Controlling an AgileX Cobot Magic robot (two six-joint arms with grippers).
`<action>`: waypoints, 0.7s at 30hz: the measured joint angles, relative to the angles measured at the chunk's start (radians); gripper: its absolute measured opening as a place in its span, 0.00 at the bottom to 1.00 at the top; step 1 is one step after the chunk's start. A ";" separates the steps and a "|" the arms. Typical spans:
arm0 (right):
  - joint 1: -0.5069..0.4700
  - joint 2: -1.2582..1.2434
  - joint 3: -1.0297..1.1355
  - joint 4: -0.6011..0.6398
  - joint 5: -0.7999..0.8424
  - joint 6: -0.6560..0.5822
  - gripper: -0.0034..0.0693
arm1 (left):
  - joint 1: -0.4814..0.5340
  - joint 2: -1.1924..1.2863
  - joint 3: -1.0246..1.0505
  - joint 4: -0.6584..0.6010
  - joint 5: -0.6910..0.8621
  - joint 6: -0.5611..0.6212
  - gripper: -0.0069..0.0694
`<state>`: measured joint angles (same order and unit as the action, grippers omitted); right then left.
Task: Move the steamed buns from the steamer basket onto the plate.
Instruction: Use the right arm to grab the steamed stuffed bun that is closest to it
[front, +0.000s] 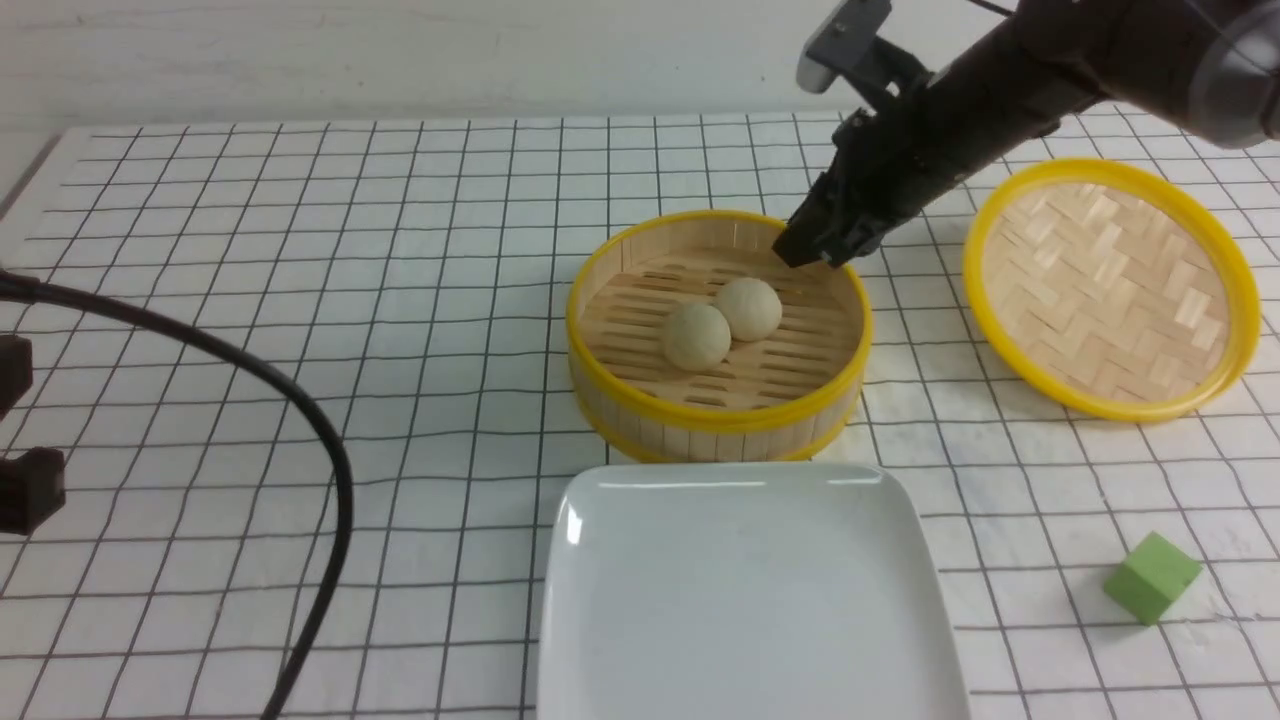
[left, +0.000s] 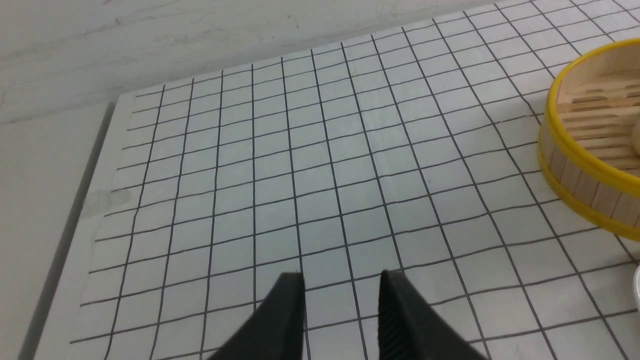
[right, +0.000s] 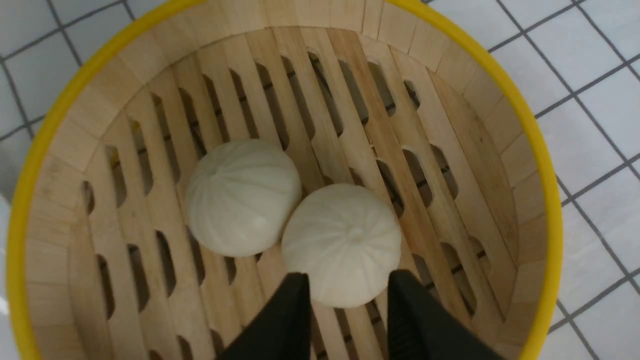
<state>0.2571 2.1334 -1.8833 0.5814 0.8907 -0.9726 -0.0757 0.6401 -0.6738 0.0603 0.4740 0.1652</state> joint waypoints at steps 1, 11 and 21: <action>0.000 0.011 0.000 0.000 -0.012 -0.007 0.38 | 0.000 0.000 0.000 0.000 -0.006 0.000 0.41; 0.009 0.075 -0.005 -0.002 -0.069 -0.065 0.38 | 0.000 -0.001 0.000 0.000 -0.035 0.000 0.41; 0.040 0.076 -0.006 0.029 -0.074 -0.073 0.38 | 0.000 -0.001 0.000 0.002 -0.036 0.000 0.41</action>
<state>0.2975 2.2098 -1.8893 0.6101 0.8167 -1.0459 -0.0757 0.6392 -0.6738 0.0622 0.4382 0.1652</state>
